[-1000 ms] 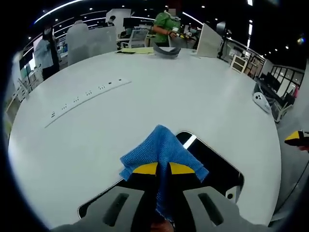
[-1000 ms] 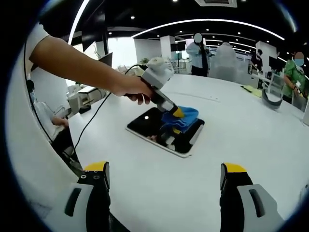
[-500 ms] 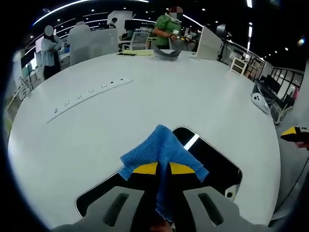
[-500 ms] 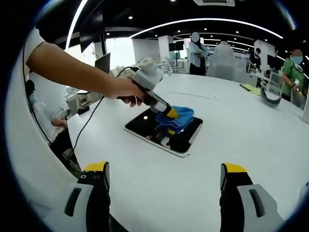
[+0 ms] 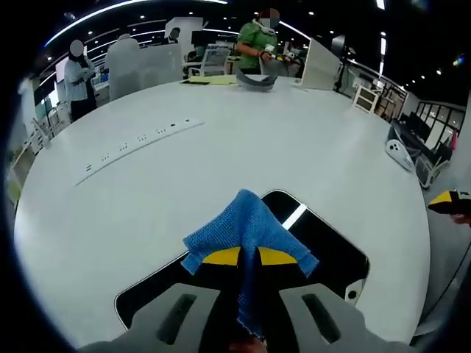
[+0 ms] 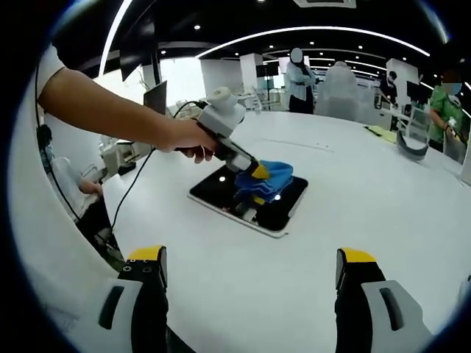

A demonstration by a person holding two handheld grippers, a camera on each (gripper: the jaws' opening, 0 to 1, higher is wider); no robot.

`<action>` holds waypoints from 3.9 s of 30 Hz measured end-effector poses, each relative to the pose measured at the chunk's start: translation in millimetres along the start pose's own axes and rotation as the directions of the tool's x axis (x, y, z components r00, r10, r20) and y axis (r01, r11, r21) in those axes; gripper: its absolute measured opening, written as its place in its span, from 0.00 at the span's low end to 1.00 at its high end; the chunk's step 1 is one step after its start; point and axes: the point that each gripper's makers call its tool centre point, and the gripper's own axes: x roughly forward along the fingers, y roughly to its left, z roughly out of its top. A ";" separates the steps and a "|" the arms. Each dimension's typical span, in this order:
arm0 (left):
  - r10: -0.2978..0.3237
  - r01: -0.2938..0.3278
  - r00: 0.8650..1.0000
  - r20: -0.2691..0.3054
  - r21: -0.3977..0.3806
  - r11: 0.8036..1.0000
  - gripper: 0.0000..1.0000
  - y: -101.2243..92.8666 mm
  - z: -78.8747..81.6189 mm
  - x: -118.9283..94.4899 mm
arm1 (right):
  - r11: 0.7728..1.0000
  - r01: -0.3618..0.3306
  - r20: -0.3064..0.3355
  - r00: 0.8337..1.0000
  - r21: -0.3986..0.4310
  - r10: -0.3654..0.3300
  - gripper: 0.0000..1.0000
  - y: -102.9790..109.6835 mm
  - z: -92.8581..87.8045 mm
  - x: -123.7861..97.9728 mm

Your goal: Wipe the mirror surface with the cleaning cloth until all visible marks leave the cleaned area.

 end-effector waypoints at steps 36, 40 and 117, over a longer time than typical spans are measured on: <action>-0.012 0.013 0.999 0.041 -0.029 0.999 0.05 -7.9 -12.9 -12.4 | 1.000 -0.015 -0.019 1.000 0.004 0.015 0.95 6.0 -5.2 4.8; -0.008 0.009 0.999 0.043 -0.027 1.000 0.05 -9.4 -14.1 -13.8 | 1.000 -0.014 -0.018 1.000 0.002 0.014 0.95 6.3 -5.0 4.1; -0.013 0.019 0.997 0.072 -0.083 0.996 0.05 -36.8 -48.3 -43.1 | 1.000 -0.008 -0.005 1.000 0.002 0.008 0.95 5.6 -2.2 3.4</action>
